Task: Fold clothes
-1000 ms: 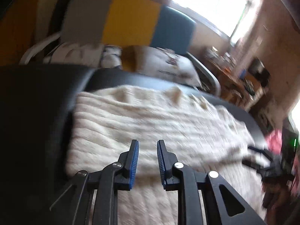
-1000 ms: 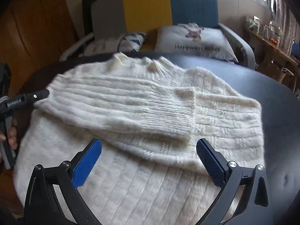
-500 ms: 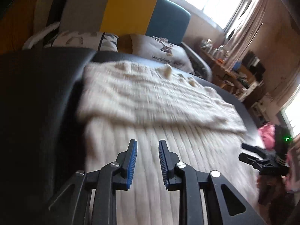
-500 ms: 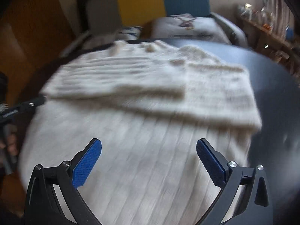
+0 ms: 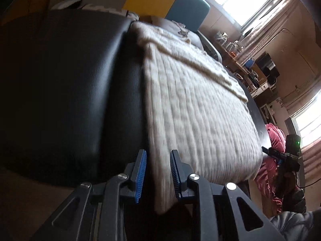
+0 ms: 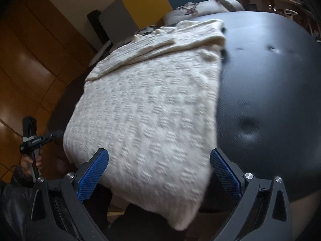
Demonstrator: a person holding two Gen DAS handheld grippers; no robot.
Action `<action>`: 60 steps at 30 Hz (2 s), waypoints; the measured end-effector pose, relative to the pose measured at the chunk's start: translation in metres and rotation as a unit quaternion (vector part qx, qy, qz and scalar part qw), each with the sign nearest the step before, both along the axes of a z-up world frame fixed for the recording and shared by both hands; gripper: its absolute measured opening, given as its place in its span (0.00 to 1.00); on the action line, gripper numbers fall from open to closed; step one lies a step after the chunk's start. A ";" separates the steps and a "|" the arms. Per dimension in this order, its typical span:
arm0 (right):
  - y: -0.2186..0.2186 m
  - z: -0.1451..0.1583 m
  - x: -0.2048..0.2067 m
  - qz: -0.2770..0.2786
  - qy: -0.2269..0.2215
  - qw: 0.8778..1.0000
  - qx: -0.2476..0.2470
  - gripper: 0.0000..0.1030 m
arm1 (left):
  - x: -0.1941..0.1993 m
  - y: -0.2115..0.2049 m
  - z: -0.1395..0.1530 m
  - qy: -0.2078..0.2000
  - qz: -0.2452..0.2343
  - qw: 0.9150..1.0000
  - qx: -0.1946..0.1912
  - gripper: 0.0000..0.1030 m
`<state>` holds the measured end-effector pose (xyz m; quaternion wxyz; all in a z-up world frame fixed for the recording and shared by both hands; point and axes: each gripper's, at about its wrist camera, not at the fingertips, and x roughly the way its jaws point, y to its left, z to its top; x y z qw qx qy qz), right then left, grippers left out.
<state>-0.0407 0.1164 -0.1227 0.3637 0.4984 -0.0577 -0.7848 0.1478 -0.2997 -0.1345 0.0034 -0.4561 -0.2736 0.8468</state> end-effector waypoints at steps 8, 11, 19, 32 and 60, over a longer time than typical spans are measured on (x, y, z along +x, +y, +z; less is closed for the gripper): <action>0.017 -0.010 0.003 -0.018 -0.012 1.000 -0.022 1.00 | 0.015 0.010 -0.017 0.039 0.016 0.998 0.051 0.30; 0.025 -0.012 0.004 -0.011 -0.036 0.997 -0.061 1.00 | 0.016 0.009 -0.019 0.054 0.018 0.996 0.062 0.31; 0.029 -0.019 0.016 0.021 -0.060 0.991 -0.119 1.00 | 0.013 0.017 -0.016 0.076 -0.011 0.994 0.076 0.32; 0.026 -0.020 0.017 0.010 -0.042 0.997 -0.065 0.65 | -0.001 0.036 -0.019 0.072 -0.035 0.994 0.079 0.32; 0.016 -0.004 0.028 -0.008 0.005 0.999 -0.031 0.12 | 0.013 0.021 0.005 0.112 -0.023 0.988 0.108 0.07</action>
